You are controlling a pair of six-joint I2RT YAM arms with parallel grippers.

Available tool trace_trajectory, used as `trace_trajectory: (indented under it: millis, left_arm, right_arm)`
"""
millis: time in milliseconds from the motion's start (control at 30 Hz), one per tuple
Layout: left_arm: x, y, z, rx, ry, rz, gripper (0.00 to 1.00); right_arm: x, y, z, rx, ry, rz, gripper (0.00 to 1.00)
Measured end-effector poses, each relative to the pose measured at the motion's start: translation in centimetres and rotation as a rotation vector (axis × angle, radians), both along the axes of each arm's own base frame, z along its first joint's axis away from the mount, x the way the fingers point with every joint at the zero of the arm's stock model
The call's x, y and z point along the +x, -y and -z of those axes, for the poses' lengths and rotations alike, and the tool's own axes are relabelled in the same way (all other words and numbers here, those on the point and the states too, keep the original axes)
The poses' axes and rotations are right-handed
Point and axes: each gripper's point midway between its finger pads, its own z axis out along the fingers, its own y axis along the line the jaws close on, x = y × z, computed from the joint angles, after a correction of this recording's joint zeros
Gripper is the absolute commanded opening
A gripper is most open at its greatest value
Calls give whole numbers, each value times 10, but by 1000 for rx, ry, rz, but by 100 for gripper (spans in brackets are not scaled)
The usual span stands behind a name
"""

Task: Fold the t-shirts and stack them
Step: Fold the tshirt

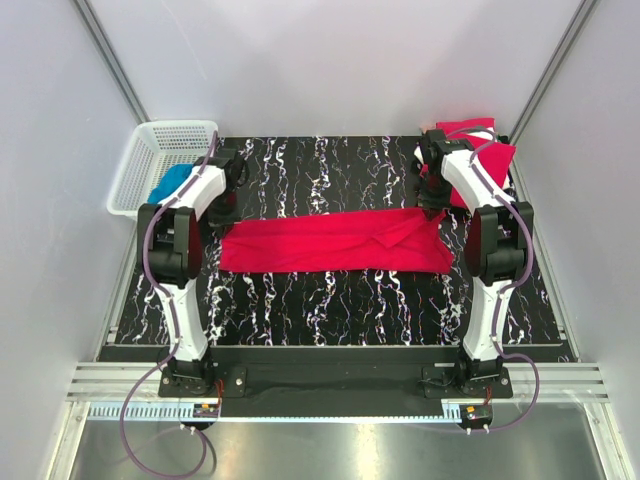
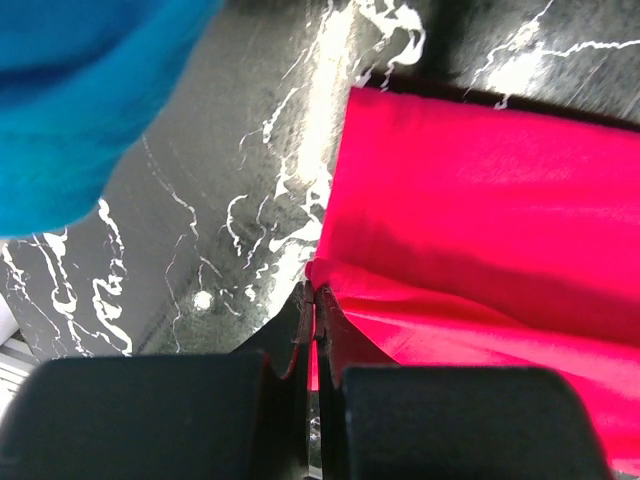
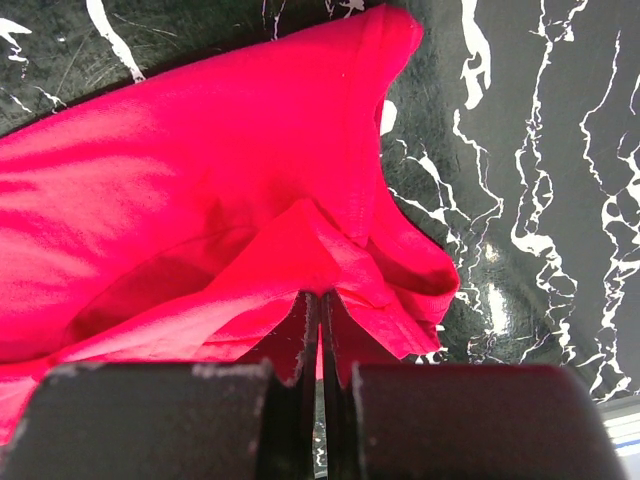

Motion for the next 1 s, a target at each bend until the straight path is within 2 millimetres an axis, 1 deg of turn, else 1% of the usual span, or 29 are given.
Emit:
trace_trajectory:
  millis: [133,333,467,600,633,700,733,767,800,833,867,900,1000]
  left_arm:
    - [2,1,3,10,-5,6,0]
    - [5,1,3,21,0,10,0]
    - [4,-1,4,30,-4,9,0]
    - [7,-1,8,36,-12,9,0]
    - [7,-2,11,37,-16,9,0]
    - [6,-2,14,41,-27,9,12]
    - [6,-2,16,42,-31,9,21]
    - [6,-2,16,44,-34,9,24]
    - [5,-3,17,46,-36,9,25]
    - [5,-3,17,48,-35,7,26]
    - [6,-4,17,52,-34,4,33]
    - [6,-4,16,56,-31,2,35]
    - [7,-5,13,62,-18,-5,37]
  right_arm:
    - [0,1,0,-4,1,1,0]
    - [2,1,-2,-5,7,1,0]
    - [6,1,-5,-10,22,3,0]
    - [10,2,0,-15,15,3,0]
    - [10,2,2,-18,11,4,2]
    - [11,2,6,-21,3,3,13]
    - [11,2,8,-22,-2,3,15]
    - [11,2,9,-23,-4,2,20]
    - [12,2,10,-24,-6,0,31]
    - [12,2,11,-24,-8,-1,33]
    - [13,2,11,-23,-8,1,33]
    - [14,2,11,-25,-7,-4,32]
    - [17,2,7,-25,5,-6,32]
